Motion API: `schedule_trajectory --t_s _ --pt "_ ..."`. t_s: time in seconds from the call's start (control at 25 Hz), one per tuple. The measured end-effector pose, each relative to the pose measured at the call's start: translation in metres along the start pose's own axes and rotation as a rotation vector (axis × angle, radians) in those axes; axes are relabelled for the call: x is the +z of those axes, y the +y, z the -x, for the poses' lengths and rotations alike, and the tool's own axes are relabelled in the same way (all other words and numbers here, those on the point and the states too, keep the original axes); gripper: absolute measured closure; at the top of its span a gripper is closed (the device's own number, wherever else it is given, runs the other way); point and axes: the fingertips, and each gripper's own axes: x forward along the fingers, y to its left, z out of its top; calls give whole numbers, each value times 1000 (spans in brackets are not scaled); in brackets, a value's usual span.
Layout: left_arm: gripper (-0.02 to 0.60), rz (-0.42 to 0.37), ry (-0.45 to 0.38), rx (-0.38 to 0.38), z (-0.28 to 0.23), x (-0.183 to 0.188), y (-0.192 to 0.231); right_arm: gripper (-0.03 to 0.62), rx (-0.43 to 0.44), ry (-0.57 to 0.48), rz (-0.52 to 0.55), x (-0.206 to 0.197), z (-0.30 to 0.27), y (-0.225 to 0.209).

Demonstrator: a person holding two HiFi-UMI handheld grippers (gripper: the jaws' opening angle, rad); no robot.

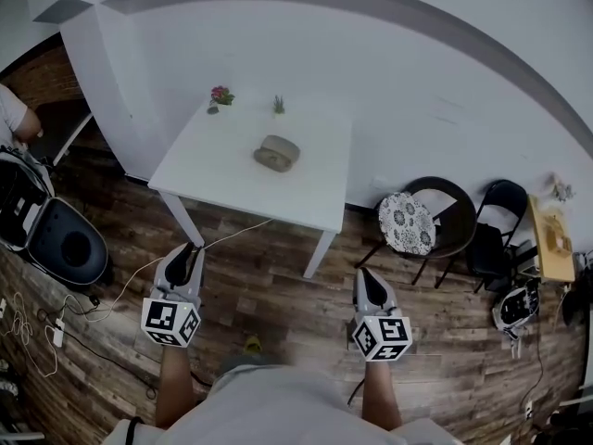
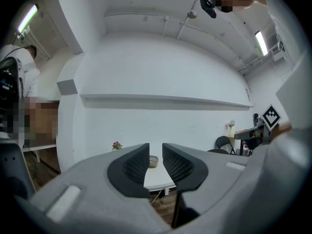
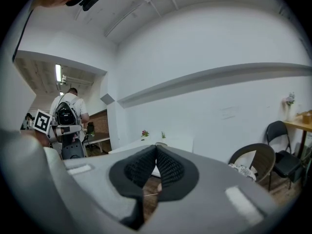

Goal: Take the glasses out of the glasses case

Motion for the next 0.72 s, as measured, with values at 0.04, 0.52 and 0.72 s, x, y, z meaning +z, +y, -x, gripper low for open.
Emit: schedule_trajectory --t_s 0.04,0.52,0.72 --pt "491 3 -1 -5 -7 0 8 591 -5 -1 1 2 -8 3" --pt "491 40 -5 -90 -74 -11 84 591 -64 18 -1 3 -86 47" --pt "491 56 12 -123 -97 -20 92 591 -112 32 -7 3 -100 38"
